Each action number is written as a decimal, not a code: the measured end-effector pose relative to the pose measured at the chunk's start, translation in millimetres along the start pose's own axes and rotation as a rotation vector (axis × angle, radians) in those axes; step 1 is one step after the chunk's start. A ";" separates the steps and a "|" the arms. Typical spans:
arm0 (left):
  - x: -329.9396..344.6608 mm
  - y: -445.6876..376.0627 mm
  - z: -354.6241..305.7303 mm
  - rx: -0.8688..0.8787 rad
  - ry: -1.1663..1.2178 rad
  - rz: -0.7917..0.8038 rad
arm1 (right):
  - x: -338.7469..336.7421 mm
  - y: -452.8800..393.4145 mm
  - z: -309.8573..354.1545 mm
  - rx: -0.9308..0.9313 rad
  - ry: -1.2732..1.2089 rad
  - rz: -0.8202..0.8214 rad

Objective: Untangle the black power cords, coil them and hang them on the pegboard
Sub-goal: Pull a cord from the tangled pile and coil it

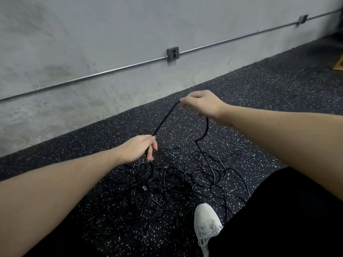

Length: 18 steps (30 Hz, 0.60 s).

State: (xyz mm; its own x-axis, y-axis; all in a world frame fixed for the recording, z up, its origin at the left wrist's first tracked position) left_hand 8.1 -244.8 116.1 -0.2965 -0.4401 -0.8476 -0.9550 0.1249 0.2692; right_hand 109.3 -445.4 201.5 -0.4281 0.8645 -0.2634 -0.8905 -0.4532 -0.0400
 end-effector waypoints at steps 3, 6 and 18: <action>-9.0 -1.0 -4.5 0.010 -0.030 -0.086 | 2.2 -1.6 -8.4 0.029 0.200 0.015; -25.1 -3.4 -17.7 0.004 -0.030 -0.190 | 13.4 -0.6 -8.1 0.013 0.346 0.109; -28.2 -11.6 -42.3 0.102 0.182 -0.183 | 69.6 15.3 3.7 0.048 0.345 0.475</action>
State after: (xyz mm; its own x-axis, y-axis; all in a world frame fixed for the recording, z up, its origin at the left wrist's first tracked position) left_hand 28.1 -271.5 156.2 -0.1210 -0.6151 -0.7791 -0.9914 0.1140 0.0639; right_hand 65.3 -391.3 186.2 -0.7139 0.4450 -0.5407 -0.6232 -0.7559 0.2007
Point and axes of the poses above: each hand's wrist, its own y-axis away from the middle knuckle, its own x-axis out of the palm, z = x × y, the point moved 7 cm from there along -y, towards the middle knuckle, and after that the axes turned 14 degrees about -y, right-handed, at the moved point
